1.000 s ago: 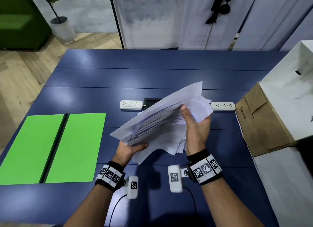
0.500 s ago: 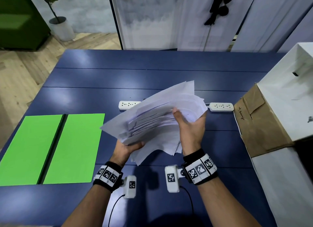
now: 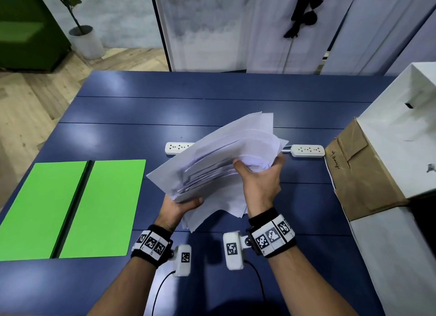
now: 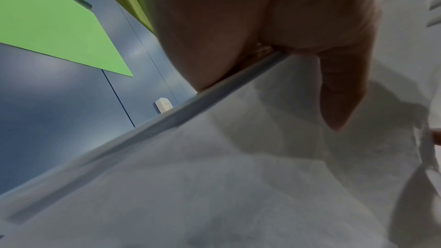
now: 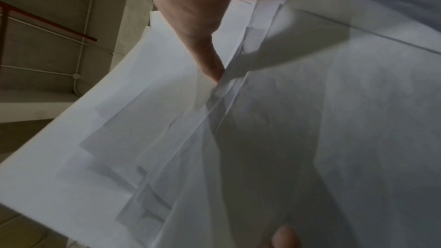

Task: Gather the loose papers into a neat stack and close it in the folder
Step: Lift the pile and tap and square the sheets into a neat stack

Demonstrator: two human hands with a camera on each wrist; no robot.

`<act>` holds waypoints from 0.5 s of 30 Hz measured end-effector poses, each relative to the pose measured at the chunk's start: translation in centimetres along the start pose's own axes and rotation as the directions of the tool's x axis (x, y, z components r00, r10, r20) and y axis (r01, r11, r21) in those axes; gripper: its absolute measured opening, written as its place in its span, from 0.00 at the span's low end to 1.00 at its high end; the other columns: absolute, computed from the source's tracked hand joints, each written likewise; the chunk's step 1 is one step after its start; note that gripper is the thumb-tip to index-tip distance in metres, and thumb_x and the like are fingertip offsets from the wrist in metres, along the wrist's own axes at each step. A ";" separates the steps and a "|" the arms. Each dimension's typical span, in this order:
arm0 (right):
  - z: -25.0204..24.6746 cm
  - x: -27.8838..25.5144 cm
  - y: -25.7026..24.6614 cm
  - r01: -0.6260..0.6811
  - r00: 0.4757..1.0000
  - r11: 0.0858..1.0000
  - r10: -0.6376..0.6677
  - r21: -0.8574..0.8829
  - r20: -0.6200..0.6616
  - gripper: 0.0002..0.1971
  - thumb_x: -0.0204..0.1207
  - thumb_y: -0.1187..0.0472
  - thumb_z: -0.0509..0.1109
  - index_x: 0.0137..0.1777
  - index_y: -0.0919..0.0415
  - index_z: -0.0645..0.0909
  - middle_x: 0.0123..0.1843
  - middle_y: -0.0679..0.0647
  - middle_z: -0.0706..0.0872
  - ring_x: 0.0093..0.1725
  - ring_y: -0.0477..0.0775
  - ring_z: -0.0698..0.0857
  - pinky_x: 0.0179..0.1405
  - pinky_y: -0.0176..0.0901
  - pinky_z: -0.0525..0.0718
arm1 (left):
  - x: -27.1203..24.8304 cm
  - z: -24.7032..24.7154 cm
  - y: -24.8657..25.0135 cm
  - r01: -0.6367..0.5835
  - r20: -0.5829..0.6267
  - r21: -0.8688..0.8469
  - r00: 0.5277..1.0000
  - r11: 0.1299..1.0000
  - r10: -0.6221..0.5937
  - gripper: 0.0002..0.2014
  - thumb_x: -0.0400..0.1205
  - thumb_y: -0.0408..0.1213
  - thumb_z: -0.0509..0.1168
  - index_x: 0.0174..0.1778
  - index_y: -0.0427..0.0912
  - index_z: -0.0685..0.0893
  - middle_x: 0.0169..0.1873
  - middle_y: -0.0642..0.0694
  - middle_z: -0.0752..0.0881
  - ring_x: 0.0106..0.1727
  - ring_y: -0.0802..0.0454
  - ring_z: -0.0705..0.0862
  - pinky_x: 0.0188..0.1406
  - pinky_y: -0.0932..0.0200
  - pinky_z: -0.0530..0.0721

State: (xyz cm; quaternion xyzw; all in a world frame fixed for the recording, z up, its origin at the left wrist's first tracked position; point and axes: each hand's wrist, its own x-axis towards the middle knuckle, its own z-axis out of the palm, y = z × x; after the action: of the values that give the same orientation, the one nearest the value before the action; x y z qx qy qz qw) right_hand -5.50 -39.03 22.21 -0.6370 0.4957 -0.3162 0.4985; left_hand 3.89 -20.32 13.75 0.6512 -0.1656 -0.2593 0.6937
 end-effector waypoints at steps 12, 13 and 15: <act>0.5 -0.9 -0.9 -0.021 0.999 0.999 0.019 -0.037 -0.051 0.53 0.50 0.38 0.83 0.76 0.48 0.64 0.63 0.47 0.84 0.66 0.57 0.83 0.76 0.64 0.71 | -0.2 0.3 0.0 -0.017 0.009 -0.002 1.000 1.000 0.017 0.25 0.65 0.24 0.77 0.58 0.41 0.86 0.50 0.54 0.94 0.52 0.59 0.91 0.52 0.66 0.86; 0.6 -0.9 -0.8 -0.023 0.999 0.999 0.022 -0.035 -0.037 0.54 0.49 0.35 0.84 0.76 0.47 0.64 0.64 0.46 0.85 0.67 0.57 0.83 0.76 0.65 0.72 | -0.2 0.2 0.0 -0.019 0.006 -0.002 1.000 1.000 0.019 0.24 0.65 0.24 0.77 0.58 0.42 0.87 0.50 0.53 0.94 0.53 0.58 0.91 0.52 0.66 0.85; 0.5 -0.9 -0.9 -0.025 0.999 1.000 0.025 0.010 -0.027 0.51 0.48 0.25 0.81 0.71 0.41 0.68 0.60 0.41 0.87 0.64 0.54 0.85 0.75 0.63 0.74 | -0.2 -0.1 -0.1 -0.020 0.001 -0.008 1.000 1.000 0.020 0.24 0.66 0.24 0.78 0.57 0.44 0.88 0.51 0.52 0.94 0.54 0.57 0.91 0.53 0.66 0.86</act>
State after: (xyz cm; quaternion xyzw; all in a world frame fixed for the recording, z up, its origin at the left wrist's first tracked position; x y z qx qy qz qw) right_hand -5.08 -37.98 22.97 -0.6239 0.5088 -0.3210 0.4987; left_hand 3.76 -20.14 13.72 0.6468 -0.1713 -0.2533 0.6986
